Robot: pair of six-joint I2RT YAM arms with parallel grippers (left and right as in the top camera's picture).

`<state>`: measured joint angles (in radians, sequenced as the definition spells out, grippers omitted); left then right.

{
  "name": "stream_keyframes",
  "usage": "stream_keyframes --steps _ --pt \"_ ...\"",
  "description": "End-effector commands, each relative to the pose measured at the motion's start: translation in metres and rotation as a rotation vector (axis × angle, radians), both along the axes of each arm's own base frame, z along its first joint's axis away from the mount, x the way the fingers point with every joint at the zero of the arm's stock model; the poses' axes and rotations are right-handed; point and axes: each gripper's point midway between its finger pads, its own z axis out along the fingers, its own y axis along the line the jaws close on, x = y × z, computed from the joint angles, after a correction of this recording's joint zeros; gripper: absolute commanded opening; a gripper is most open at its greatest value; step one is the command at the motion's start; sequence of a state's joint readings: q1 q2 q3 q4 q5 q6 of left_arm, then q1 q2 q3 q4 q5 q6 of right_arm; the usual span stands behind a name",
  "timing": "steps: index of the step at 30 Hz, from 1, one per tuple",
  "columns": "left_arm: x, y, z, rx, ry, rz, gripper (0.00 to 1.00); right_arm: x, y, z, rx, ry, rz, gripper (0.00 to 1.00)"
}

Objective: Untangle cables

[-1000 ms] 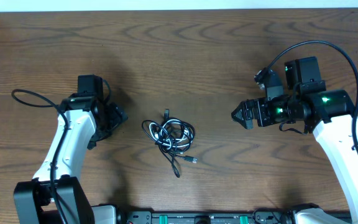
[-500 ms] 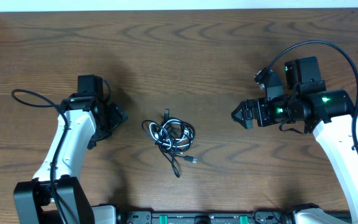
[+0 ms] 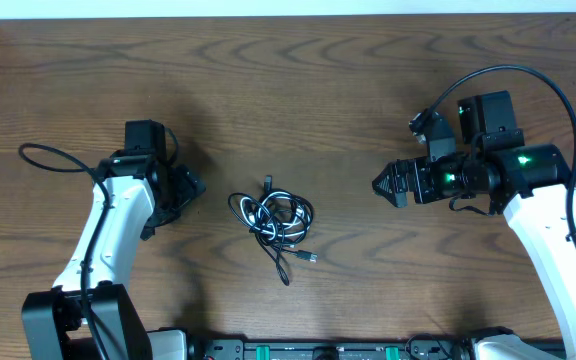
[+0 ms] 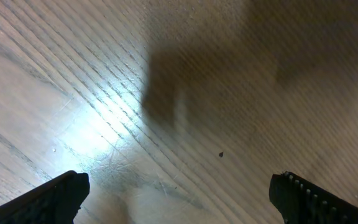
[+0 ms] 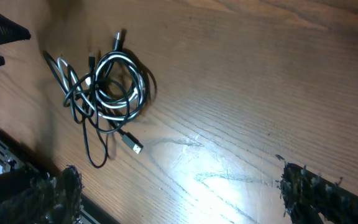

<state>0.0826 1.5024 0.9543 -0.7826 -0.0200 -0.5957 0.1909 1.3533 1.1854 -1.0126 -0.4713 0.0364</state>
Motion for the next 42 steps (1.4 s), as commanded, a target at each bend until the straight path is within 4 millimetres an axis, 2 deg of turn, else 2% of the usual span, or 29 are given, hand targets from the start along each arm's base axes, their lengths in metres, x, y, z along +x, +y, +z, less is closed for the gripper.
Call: stream_keyframes --steps 1,17,23,29,33,42 --pt "-0.001 -0.001 -0.001 -0.01 0.003 0.007 0.98 0.003 0.002 0.004 0.001 -0.015 0.01 0.99" --pt "0.006 -0.003 0.0 -0.009 -0.022 -0.031 0.98 0.003 0.002 0.004 0.001 -0.015 0.01 0.99" --pt "0.017 -0.027 0.002 -0.08 -0.063 -0.166 0.98 0.003 0.002 0.004 0.001 -0.015 0.01 0.99" --pt "0.019 -0.032 0.002 -0.083 -0.07 -0.196 0.98 0.003 0.002 0.004 0.001 -0.015 0.01 0.99" --pt "0.022 -0.043 0.004 -0.13 -0.089 -0.259 0.98 0.003 0.002 0.004 0.001 -0.015 0.01 0.99" --pt "0.022 -0.043 0.004 -0.134 -0.089 -0.259 0.98 0.003 0.002 0.004 0.001 -0.015 0.01 0.99"
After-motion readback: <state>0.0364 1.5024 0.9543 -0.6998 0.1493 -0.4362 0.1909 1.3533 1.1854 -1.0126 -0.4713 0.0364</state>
